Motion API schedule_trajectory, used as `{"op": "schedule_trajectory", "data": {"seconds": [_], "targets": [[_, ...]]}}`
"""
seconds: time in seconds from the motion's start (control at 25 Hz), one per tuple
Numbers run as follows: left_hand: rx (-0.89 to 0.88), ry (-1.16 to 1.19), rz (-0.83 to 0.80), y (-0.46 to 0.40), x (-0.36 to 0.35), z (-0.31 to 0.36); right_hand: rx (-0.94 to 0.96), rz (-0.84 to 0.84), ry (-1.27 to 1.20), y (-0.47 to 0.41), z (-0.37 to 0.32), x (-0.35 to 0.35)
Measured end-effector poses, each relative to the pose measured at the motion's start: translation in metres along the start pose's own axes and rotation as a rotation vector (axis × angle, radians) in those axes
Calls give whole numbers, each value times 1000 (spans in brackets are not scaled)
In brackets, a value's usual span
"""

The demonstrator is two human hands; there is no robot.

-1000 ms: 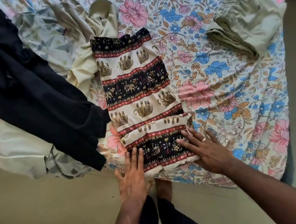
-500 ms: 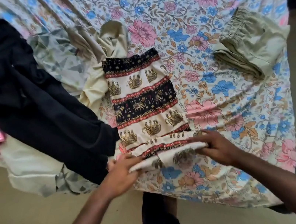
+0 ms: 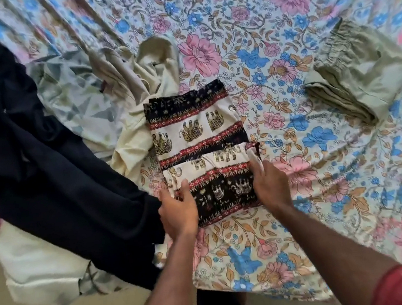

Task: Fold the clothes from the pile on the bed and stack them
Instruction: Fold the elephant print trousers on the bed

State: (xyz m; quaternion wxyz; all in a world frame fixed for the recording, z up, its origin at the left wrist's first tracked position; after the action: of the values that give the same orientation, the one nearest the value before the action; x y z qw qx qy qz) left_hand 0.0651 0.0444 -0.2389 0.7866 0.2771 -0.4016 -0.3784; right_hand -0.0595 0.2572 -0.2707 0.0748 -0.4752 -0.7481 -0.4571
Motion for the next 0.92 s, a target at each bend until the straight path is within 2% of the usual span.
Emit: {"op": "schedule_trajectory", "data": {"seconds": [0.08, 0.2, 0.28, 0.36, 0.52, 0.6, 0.72, 0.8, 0.92], "targets": [[-23, -152, 60, -3, -8, 4, 29, 100, 105, 7, -5, -7], [-46, -178, 127, -25, 1, -13, -24, 173, 66, 0, 8, 4], [-76, -199, 120, -33, 8, -21, -45, 130, 58, -4, 21, 12], [-118, -221, 93, -31, 11, -14, 23, 58, 48, -2, 15, 20], [-216, -227, 94, -35, 19, 25, 47, 90, -67, -18, -23, 36], [-294, -288, 59, -48, 21, 39, 60, 79, 74, -35, -44, 35], [-432, -473, -47, -63, 18, 38, 105, 8, 449, -51, -62, 25], [-462, -429, -100, -71, 21, 34, 84, -34, 498, -52, -66, 22], [-330, -157, -108, -81, 31, 29, 84, 18, 345, -53, -61, 27]]}}
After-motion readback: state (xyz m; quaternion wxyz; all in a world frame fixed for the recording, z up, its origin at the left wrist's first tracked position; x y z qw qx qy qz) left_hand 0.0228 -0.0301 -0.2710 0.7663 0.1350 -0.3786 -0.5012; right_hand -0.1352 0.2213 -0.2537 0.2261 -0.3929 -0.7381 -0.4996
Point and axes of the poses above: each hand's wrist, its own y-axis away from the middle knuckle, its own x-axis out of the back of the hand, z = x × y, the point moved 5 cm from there along -y, towards the middle knuckle, and after that the axes turned 12 degrees about -z, right-handed, at the moved point
